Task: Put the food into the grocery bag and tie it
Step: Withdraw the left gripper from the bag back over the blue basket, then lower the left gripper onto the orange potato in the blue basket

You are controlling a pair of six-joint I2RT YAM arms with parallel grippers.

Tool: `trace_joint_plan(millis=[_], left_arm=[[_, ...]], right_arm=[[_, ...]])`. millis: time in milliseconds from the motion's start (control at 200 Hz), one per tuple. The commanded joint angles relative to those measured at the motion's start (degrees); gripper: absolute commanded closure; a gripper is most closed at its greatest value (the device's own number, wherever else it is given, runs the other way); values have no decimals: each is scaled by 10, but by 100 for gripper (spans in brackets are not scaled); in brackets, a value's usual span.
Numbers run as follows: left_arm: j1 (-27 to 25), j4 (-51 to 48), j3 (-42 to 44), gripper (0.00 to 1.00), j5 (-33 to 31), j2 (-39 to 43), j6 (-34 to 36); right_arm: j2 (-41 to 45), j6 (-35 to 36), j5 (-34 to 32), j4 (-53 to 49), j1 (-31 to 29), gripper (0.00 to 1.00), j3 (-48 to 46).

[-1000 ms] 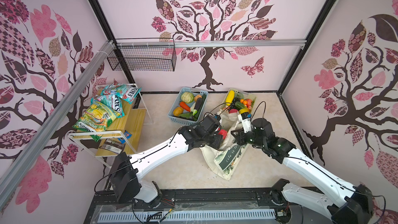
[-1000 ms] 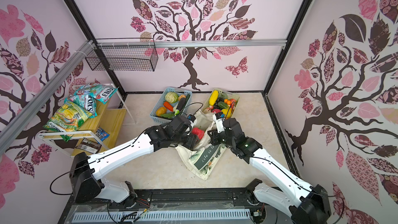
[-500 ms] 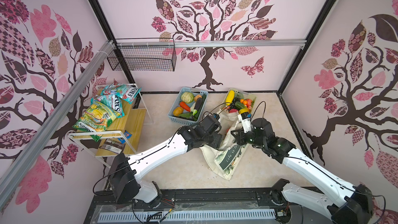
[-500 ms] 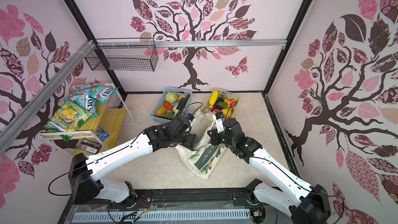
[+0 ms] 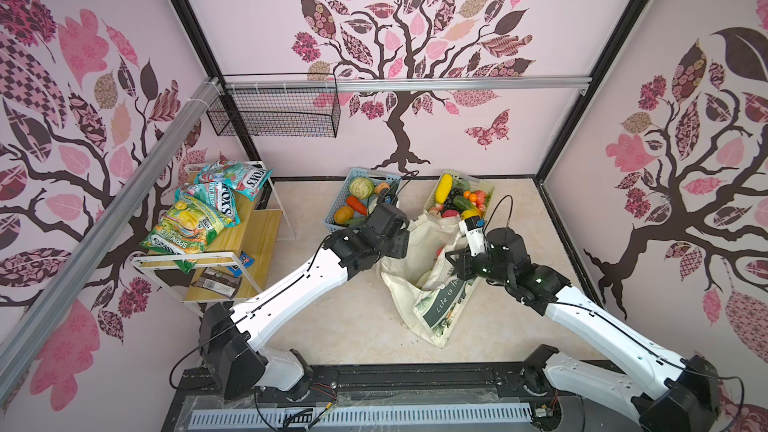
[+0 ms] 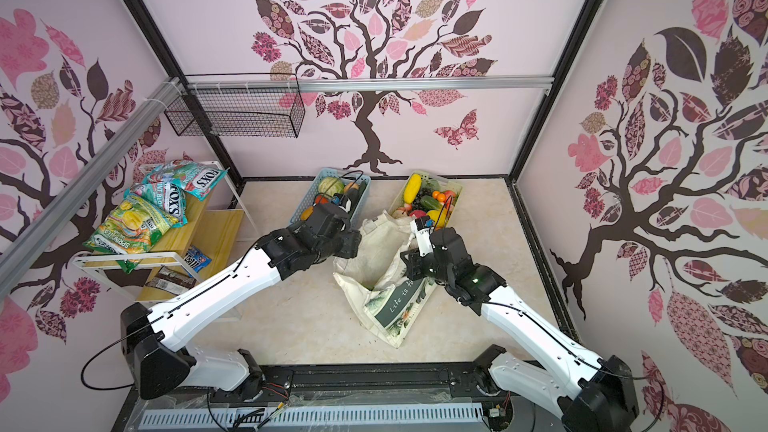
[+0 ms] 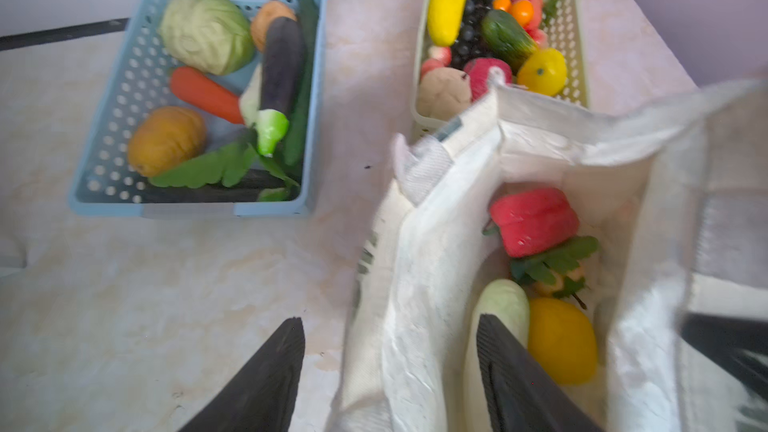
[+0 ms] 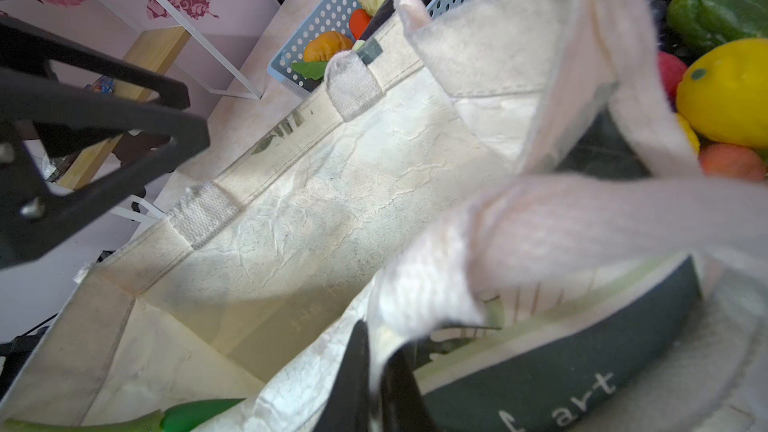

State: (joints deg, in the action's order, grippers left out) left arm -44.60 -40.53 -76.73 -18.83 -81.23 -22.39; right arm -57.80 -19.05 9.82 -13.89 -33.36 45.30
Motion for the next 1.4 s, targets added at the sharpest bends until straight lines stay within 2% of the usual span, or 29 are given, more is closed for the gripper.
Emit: trace_joint_plan(millis=[0, 240, 415, 745, 1180, 1395], left_arm=[[20, 3, -41, 30, -58, 1, 10], [96, 9, -62, 29, -72, -38, -2], [157, 19, -69, 29, -55, -76, -18], [225, 27, -105, 28, -46, -163, -40], [258, 20, -185, 27, -50, -296, -86], [268, 10, -230, 25, -82, -362, -104]], right_arm=[[-2, 4, 2, -4, -3, 90, -4], [-3, 2, 8, 1, -3, 90, -7], [-5, 1, 14, 4, -2, 90, -11], [-8, -2, 24, 13, -2, 90, -15], [-26, 1, 27, 15, -2, 90, -11], [-37, 4, 24, 17, -2, 90, -12]])
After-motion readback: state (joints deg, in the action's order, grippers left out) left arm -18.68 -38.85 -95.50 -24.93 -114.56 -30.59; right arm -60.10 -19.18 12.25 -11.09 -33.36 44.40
